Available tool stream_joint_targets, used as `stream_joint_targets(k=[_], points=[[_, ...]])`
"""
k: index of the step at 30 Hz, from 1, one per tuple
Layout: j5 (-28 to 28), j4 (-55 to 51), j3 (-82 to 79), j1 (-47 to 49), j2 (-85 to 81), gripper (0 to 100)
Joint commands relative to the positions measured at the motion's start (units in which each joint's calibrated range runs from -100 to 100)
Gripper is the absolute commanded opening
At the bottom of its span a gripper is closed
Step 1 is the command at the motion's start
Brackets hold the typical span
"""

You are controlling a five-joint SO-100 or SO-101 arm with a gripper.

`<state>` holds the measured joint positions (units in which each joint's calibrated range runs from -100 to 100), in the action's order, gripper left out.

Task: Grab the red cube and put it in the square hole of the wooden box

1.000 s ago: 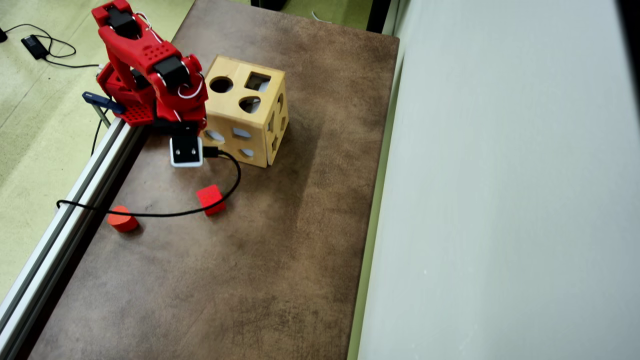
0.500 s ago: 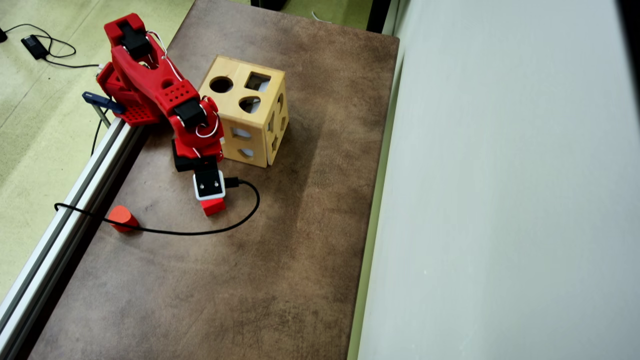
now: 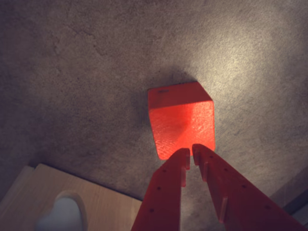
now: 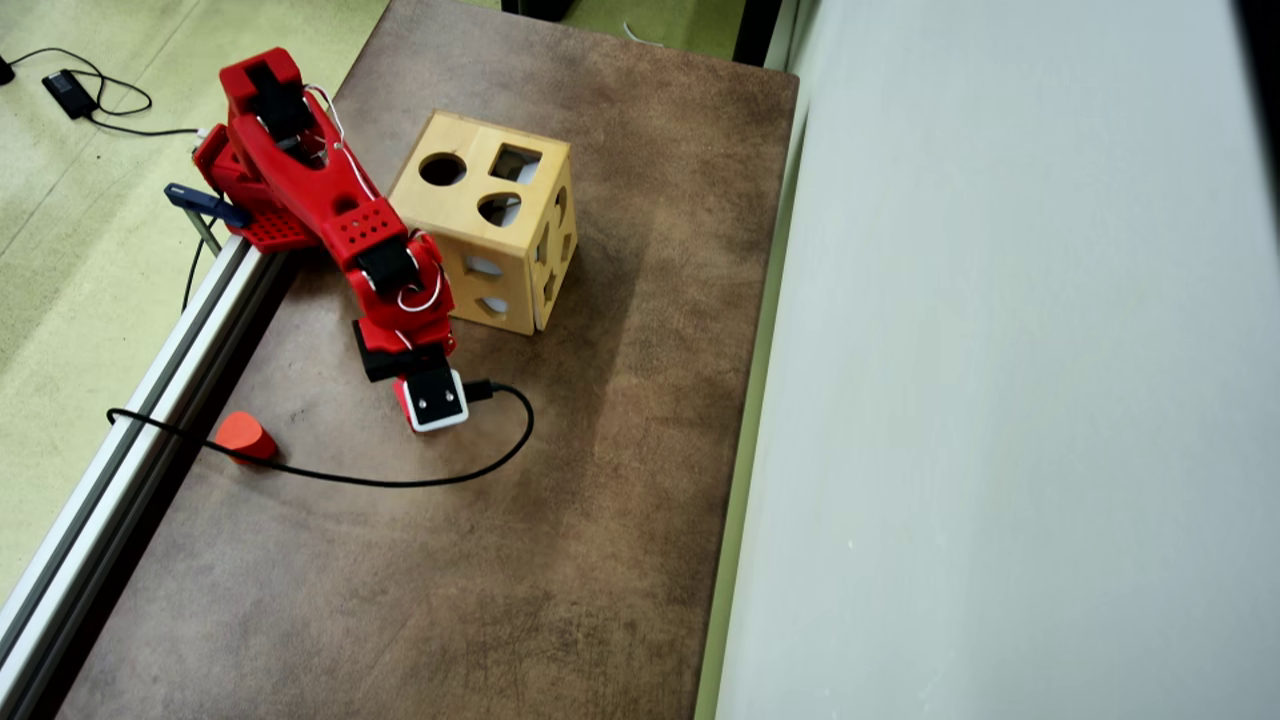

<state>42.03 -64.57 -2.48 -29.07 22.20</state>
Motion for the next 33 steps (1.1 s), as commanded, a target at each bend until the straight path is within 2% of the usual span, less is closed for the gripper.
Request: stream_joint_targets(k=[1,6,12,16,33], points=[[0.34,0.84,1.59,-0.65,-0.42,3],[0.44,0.84,2.04,-2.95,-1.18,6],[0.49,0.84,2.30,-5.63,-1.01,25],[0.49,0.84,2.30,-5.85,-0.50,32],[0.15,-0.05,1.77,-5.77,-0.42,34]])
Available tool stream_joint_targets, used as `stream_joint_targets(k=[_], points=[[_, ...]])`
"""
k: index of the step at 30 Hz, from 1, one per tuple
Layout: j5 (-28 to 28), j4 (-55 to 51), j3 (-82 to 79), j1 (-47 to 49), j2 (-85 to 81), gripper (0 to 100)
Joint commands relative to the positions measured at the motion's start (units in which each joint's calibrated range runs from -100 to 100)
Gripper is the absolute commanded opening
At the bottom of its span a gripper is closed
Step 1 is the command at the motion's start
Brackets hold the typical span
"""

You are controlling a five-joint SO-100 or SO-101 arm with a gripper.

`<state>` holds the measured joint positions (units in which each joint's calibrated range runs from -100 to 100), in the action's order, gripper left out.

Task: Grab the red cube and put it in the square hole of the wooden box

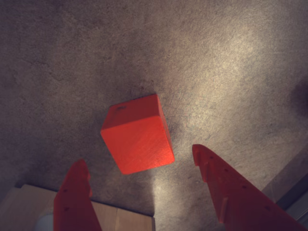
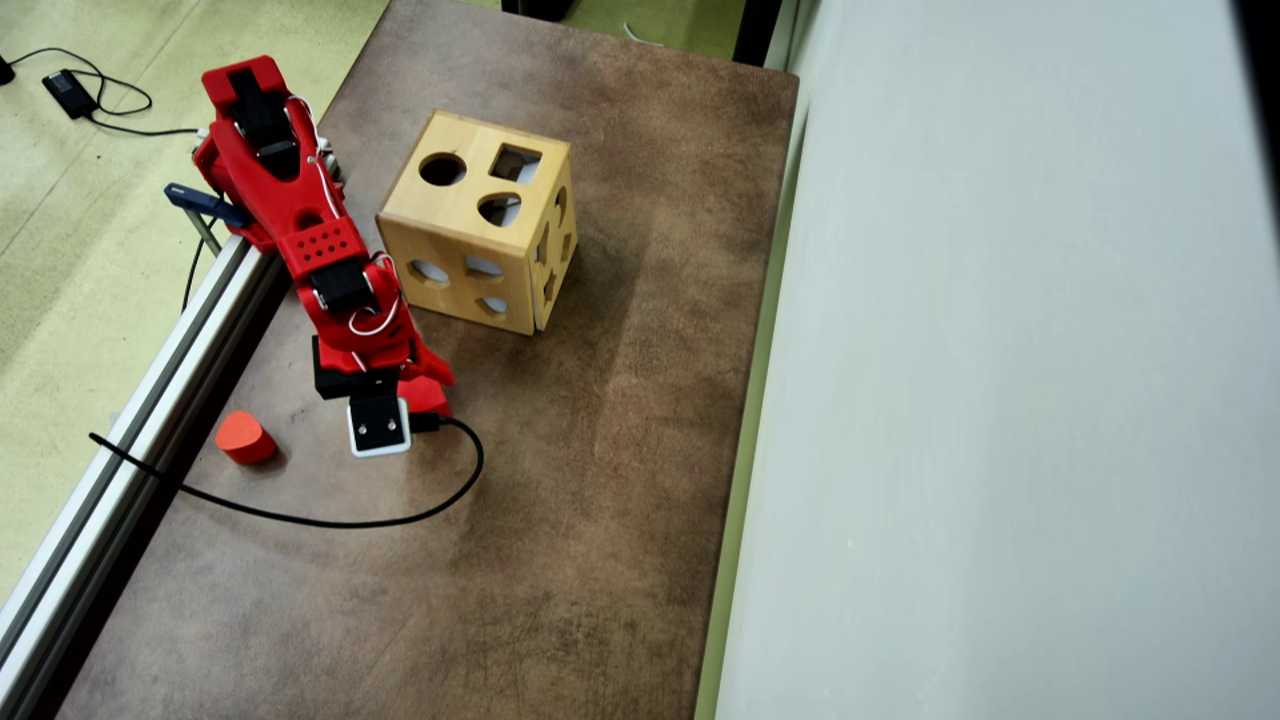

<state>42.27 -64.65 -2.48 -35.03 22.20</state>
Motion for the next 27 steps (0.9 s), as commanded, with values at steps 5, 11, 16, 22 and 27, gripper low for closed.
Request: stream_joint_targets(k=[5,11,16,22,27], points=[[-0.15,0.03,2.04,0.78,0.85,33],[-0.15,0.03,2.21,1.01,4.25,33],[-0.20,0.84,2.30,2.12,4.42,33],[-0.20,0.84,2.39,3.46,8.50,33],[-0.20,0.84,2.48,3.46,8.50,33]])
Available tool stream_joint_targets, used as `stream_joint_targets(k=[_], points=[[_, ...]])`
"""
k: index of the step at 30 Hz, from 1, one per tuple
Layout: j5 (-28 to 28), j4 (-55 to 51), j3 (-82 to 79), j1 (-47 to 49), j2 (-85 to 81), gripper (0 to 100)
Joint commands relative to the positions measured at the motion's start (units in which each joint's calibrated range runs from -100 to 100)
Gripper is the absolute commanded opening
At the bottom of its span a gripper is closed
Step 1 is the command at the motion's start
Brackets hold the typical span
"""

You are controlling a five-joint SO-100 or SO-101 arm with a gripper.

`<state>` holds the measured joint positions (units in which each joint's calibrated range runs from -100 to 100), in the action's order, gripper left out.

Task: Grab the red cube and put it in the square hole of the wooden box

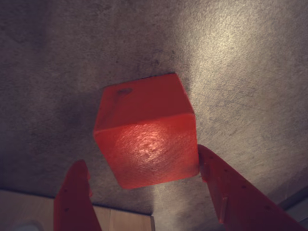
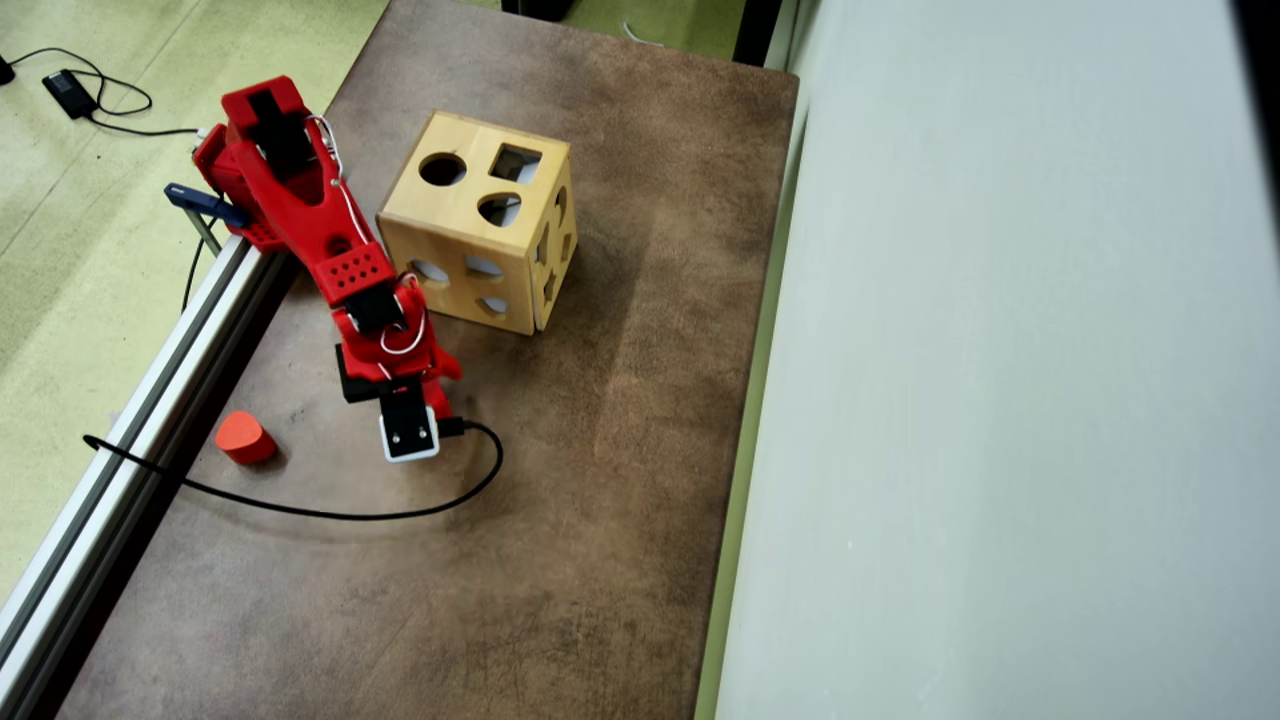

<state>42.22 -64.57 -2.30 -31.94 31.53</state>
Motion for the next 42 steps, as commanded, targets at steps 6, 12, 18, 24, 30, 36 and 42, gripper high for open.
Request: stream_joint_targets(k=[6,12,18,24,30,36,42], points=[[0.00,0.76,2.84,0.37,-0.82,33],[0.05,0.76,3.64,0.29,-0.99,33],[0.15,0.84,5.16,-0.37,-0.82,33],[0.20,0.92,6.15,-0.97,-0.06,33],[0.20,0.84,9.73,-1.12,5.04,33],[0.20,0.84,9.99,-1.12,5.04,33],[0.20,0.84,9.99,-1.12,5.04,30]])
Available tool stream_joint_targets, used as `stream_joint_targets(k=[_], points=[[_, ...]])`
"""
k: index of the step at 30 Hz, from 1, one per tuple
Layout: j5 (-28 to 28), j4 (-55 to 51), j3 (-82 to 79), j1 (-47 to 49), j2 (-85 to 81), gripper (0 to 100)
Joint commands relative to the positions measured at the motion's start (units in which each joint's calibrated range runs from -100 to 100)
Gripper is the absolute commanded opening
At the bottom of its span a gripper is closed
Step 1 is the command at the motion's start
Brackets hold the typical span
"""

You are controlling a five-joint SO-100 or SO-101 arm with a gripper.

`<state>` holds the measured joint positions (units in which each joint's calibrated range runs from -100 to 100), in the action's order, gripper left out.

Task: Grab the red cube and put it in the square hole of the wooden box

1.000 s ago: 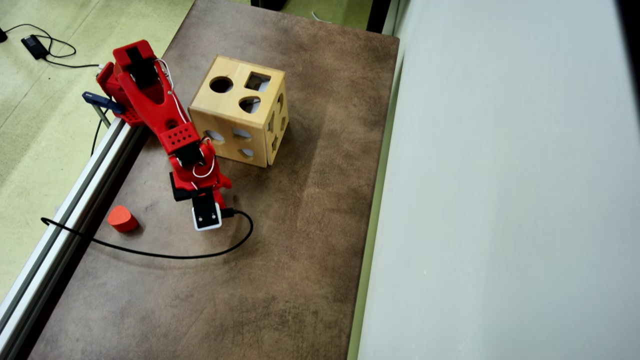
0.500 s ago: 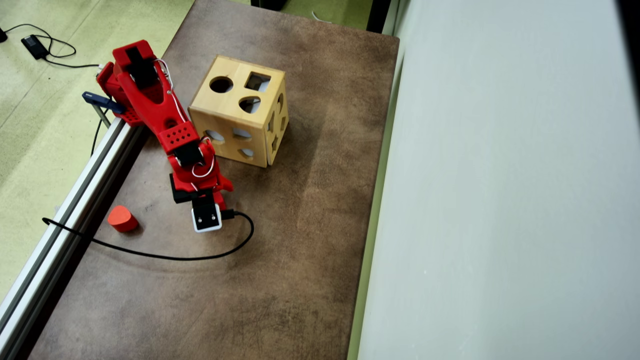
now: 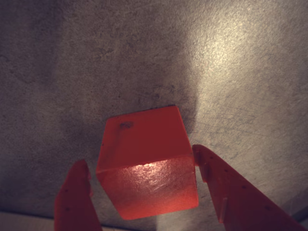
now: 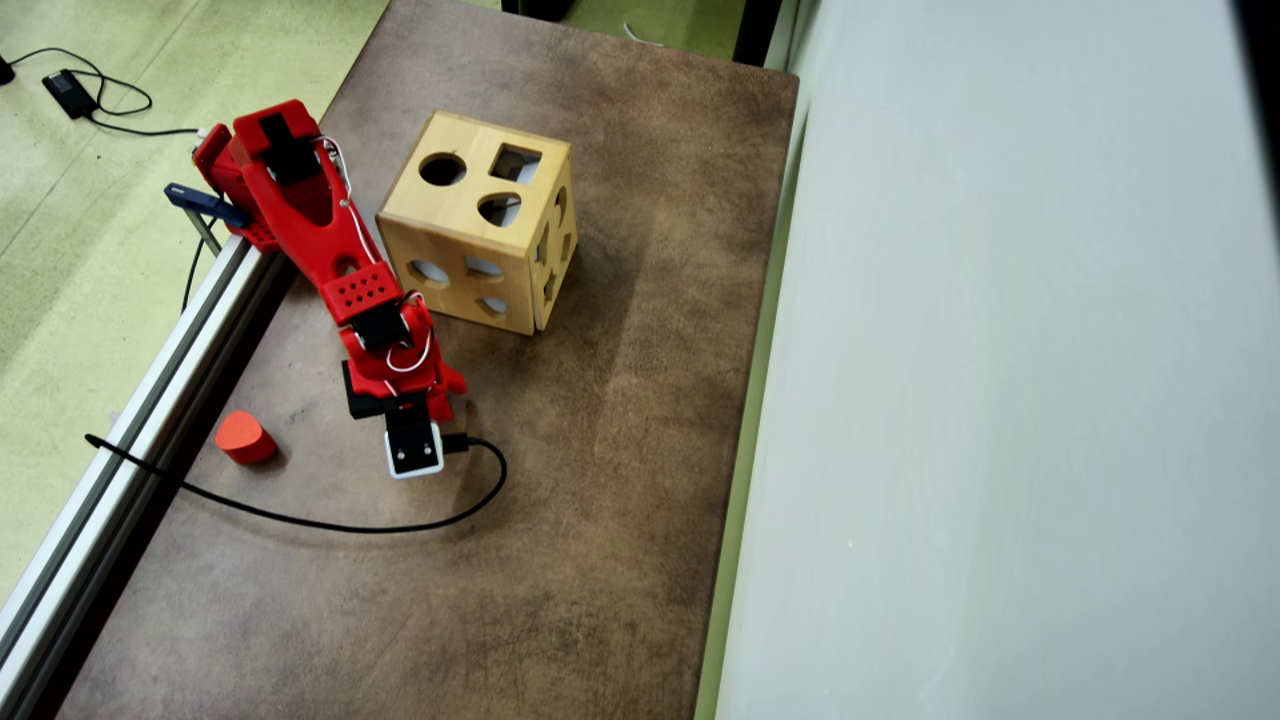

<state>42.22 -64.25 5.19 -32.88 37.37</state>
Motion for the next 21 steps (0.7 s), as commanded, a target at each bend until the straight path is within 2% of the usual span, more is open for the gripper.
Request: stream_joint_targets(k=[1,9,16,21], points=[[0.20,0.51,2.59,-0.18,-0.81,28],[-0.10,0.51,2.50,0.34,-0.81,2],[-0.24,-1.01,1.52,-0.18,-6.25,2],[-0.39,-9.54,2.14,-0.18,-19.50,2]])
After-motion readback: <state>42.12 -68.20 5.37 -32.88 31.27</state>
